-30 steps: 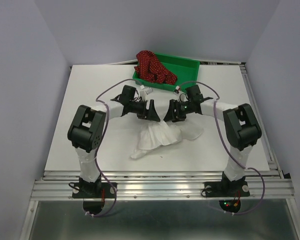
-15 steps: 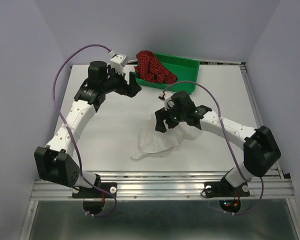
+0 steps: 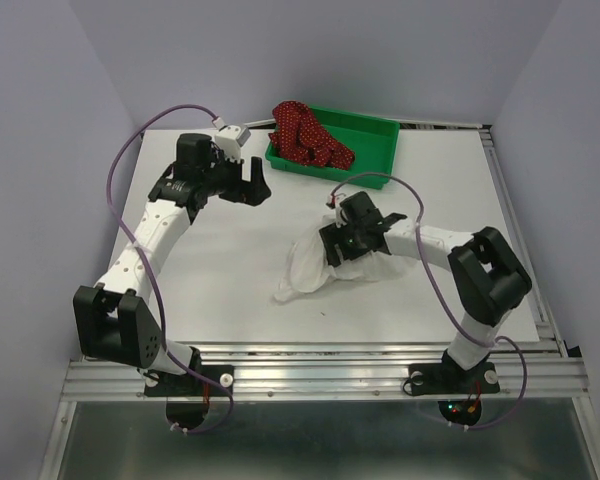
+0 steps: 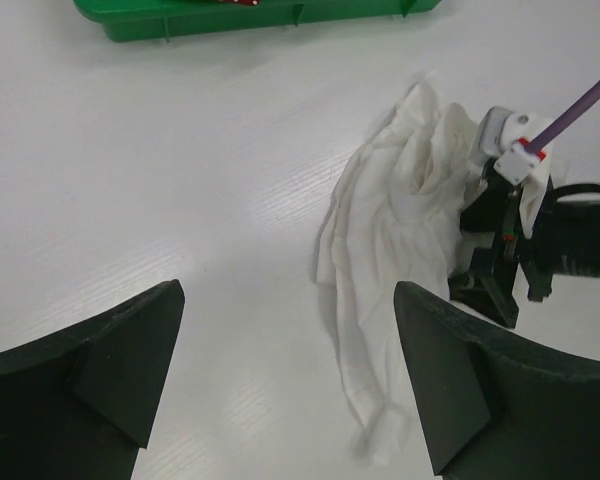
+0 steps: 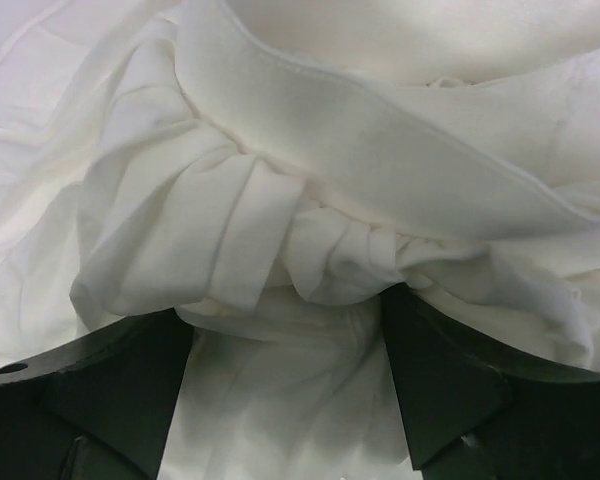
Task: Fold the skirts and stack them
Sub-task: Neatly place the folded skirt to the corner
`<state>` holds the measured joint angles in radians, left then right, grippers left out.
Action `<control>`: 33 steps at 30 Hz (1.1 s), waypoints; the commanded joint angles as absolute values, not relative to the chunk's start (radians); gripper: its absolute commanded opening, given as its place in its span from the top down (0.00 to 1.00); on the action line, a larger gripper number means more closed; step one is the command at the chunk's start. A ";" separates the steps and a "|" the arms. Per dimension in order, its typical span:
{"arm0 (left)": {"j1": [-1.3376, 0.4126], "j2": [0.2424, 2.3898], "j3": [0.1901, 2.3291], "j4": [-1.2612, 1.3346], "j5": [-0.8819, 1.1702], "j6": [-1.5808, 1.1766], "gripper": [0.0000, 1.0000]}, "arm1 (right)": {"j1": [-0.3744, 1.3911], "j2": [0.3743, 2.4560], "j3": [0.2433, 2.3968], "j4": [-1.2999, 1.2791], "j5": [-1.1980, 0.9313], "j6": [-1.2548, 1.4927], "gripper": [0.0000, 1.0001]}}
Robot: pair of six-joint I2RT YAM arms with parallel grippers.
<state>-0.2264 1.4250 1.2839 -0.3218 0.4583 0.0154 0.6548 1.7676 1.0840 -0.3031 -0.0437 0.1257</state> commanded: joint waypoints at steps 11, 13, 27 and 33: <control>-0.204 1.442 1.302 -0.314 0.528 0.103 0.01 | -0.043 1.738 1.000 -0.439 -0.058 -0.425 0.00; -0.204 1.443 1.302 -0.318 0.549 0.104 0.01 | -0.107 1.788 1.058 -0.463 -0.080 -0.483 0.00; -0.195 1.456 1.262 -0.324 0.594 0.127 0.01 | -0.193 2.362 1.851 -0.609 -0.249 -0.535 0.00; -0.189 1.470 1.250 -0.301 0.595 0.114 0.01 | -0.193 2.572 2.183 -0.634 -0.227 -0.448 0.00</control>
